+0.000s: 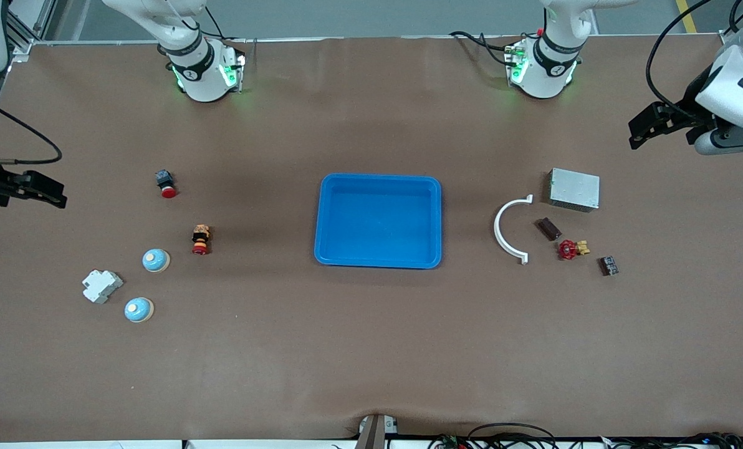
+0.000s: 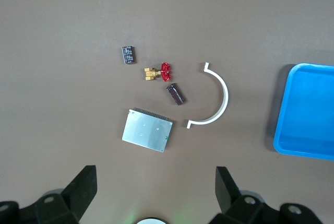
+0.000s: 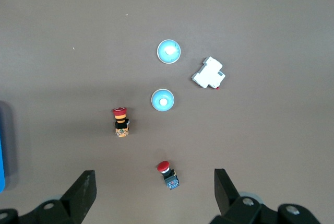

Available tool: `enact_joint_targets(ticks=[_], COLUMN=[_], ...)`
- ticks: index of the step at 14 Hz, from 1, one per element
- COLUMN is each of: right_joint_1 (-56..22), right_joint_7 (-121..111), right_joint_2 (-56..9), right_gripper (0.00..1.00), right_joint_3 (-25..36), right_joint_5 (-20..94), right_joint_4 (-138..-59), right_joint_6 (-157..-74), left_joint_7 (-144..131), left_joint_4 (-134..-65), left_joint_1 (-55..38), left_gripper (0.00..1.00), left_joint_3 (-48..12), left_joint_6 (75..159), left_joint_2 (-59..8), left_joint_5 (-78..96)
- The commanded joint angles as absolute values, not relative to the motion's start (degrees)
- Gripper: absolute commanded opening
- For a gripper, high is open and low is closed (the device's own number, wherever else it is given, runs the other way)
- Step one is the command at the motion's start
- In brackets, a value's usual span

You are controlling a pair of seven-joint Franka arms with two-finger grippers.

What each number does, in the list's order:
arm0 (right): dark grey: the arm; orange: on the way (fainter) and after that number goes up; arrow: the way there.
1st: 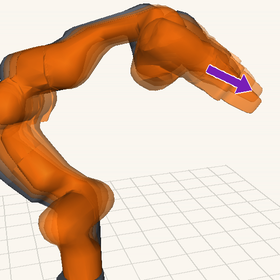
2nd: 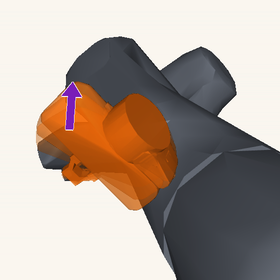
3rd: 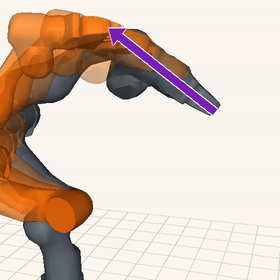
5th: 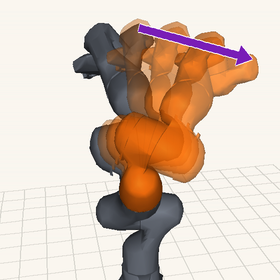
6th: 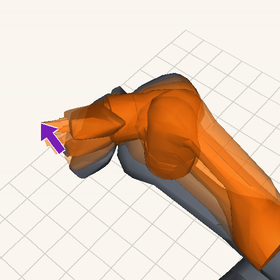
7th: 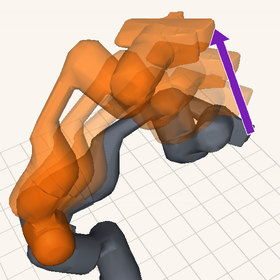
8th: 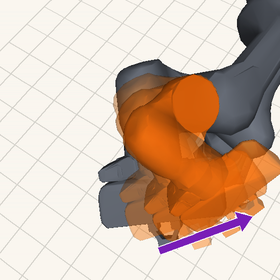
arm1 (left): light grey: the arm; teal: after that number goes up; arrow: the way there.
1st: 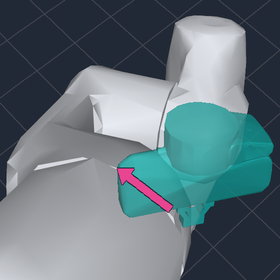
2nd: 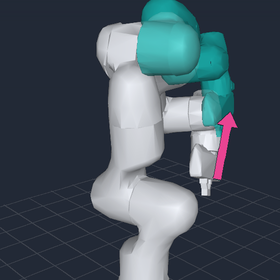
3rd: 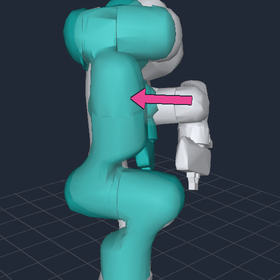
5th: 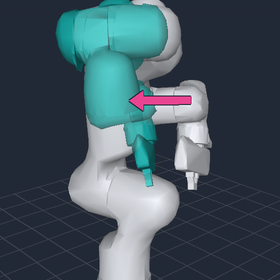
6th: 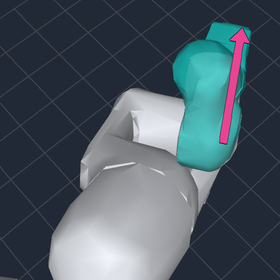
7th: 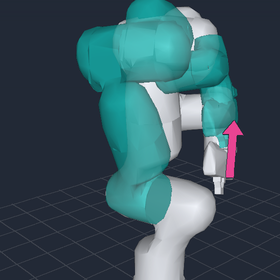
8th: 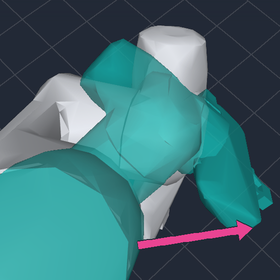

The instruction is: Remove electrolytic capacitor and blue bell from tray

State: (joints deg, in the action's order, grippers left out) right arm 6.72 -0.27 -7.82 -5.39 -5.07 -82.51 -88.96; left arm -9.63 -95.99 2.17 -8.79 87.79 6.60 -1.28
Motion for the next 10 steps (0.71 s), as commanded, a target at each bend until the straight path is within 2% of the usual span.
enact_joint_targets(ticks=[1, 10], right_joint_1=[7.4, 9.0], right_joint_7=[-0.3, -0.3], right_joint_2=[-4.8, 1.1], right_gripper=[1.0, 1.0], right_joint_3=[-5.4, -5.5], right_joint_5=[-3.6, -0.1], right_joint_4=[-84.0, -89.8], right_joint_6=[-88.2, -88.9], left_joint_7=[-8.6, -9.6], left_joint_4=[-95.7, -94.6], left_joint_1=[2.0, 2.4], left_gripper=[1.0, 1.0], left_joint_3=[-9.1, -9.1], left_joint_6=[86.7, 84.9], left_joint_2=[7.5, 7.4], left_joint_5=[-0.6, -0.9])
